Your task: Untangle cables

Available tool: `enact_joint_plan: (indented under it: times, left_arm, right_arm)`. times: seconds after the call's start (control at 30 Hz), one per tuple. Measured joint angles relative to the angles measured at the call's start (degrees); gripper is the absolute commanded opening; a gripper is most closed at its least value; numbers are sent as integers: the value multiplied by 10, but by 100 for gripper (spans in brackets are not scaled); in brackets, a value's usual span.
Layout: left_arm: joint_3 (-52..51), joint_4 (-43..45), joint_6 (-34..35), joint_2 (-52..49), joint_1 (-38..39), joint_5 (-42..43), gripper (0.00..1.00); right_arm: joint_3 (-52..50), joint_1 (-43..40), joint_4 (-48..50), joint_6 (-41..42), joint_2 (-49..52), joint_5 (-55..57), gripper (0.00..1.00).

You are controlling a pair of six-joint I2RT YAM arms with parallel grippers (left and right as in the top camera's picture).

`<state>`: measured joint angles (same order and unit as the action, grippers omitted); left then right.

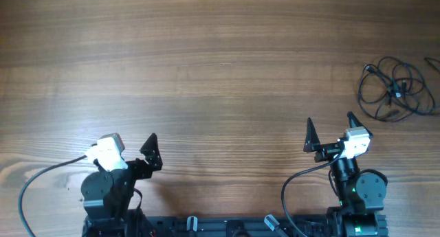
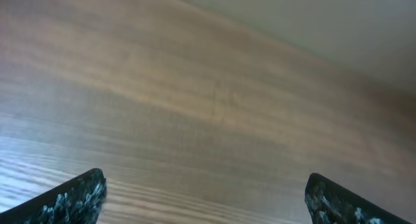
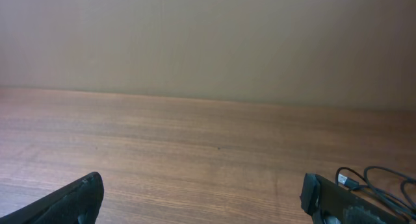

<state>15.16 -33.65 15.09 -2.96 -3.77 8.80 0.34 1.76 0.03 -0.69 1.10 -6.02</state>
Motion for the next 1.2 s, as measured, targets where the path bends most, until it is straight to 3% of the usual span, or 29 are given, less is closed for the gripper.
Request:
enact_joint_plan:
  times: [0.27,0.67,0.9,1.2]
  left_arm:
    - [-46,130,-2,21,5,0,100]
    - [-125,357,-65,22,15,-5,100]
    - [-144,363,-100,22,15,-8,100]
    - [-145,301,-125,22,15,-8,100]
  right_arm:
    - [0,0,0,0,0,0,100]
    - [0,0,0,0,0,0,100]
    - [0,0,0,0,0,0,100]
    - [0,0,0,0,0,0,100]
